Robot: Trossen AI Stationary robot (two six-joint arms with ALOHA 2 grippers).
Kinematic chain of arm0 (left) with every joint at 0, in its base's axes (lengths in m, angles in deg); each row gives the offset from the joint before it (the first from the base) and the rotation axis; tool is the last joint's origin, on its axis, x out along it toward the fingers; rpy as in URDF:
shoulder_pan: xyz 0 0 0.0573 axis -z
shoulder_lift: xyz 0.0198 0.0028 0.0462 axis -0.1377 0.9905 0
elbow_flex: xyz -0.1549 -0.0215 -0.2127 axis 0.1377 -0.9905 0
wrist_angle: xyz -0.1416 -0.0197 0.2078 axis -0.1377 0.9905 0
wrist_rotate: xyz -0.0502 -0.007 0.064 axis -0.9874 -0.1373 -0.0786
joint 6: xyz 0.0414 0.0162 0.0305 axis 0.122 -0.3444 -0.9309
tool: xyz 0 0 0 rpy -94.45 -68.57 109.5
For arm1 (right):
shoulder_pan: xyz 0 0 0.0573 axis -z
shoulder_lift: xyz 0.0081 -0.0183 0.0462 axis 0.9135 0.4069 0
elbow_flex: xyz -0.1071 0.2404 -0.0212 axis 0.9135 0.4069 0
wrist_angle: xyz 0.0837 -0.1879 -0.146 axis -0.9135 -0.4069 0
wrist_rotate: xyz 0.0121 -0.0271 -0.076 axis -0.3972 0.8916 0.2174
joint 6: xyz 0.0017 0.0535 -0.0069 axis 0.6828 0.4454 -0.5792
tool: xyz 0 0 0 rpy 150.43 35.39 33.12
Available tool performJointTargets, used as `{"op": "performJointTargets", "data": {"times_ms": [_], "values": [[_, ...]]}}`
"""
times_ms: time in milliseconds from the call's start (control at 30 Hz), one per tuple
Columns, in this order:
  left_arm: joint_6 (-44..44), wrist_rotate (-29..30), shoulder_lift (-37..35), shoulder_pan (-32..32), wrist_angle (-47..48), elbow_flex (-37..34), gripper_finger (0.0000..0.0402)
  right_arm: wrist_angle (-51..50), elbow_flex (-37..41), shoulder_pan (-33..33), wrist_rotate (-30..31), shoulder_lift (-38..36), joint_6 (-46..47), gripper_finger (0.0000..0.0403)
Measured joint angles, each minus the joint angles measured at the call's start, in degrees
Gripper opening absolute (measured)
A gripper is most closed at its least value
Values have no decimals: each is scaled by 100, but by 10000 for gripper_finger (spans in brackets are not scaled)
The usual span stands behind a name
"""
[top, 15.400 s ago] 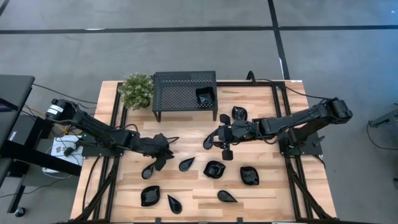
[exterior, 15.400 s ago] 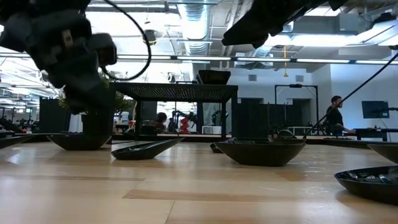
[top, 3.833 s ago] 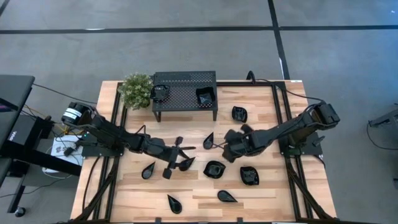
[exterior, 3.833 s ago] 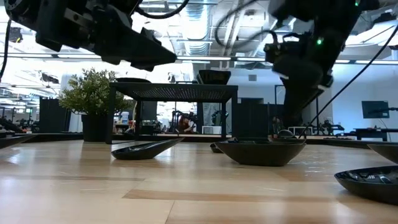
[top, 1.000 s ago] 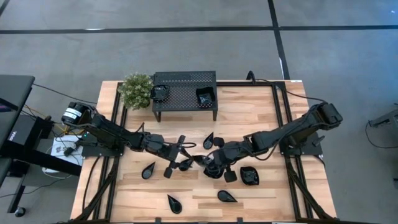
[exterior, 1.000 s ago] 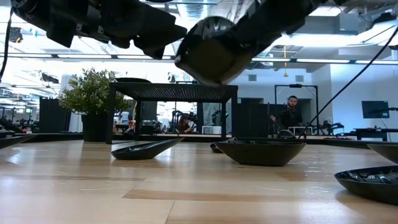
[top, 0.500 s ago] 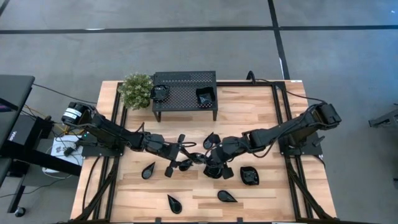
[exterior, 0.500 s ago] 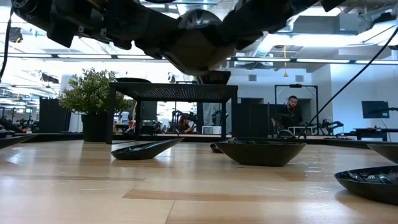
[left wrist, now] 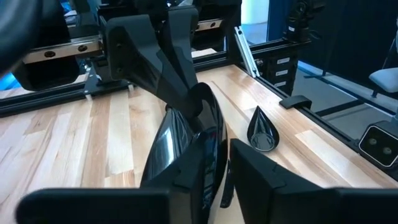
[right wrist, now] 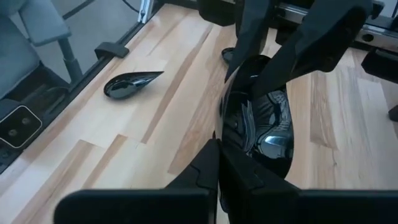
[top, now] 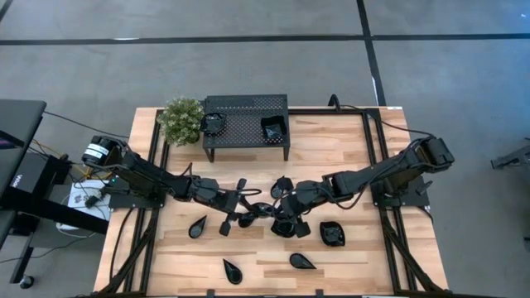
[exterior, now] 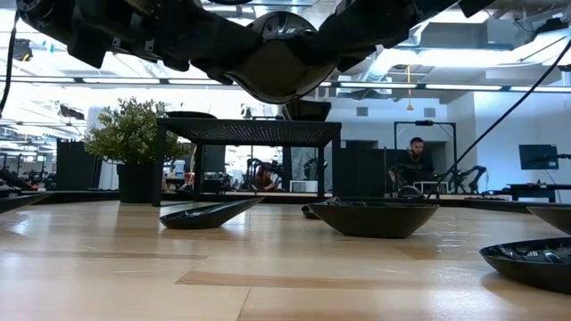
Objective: Pick & Place Mini shaped plates
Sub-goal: Stack the black leaf-shaped plate on top of the black leaf-shaped plate on the shelf
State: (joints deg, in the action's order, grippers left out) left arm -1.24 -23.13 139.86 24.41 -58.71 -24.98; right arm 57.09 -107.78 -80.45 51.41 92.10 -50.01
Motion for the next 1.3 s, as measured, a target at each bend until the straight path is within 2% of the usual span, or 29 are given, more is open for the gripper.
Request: {"op": "performJointTargets", "data": {"times_ms": [167, 400, 533, 733, 1300], "values": [[0, -49, 0, 7, 0, -2, 41, 232, 2, -15, 5, 0, -2, 13], [0, -24, 0, 4, -11, -2, 9, 491, 2, -11, 33, -2, 0, 52], [0, -16, 0, 4, -9, -2, 12, 516, 2, -9, 31, -2, 0, 70], [33, -447, 0, 53, -4, -2, 8, 598, 2, 0, 98, -2, 2, 81], [480, -531, 0, 145, 183, -2, 12, 623, 2, -21, 181, -2, 62, 83]]}}
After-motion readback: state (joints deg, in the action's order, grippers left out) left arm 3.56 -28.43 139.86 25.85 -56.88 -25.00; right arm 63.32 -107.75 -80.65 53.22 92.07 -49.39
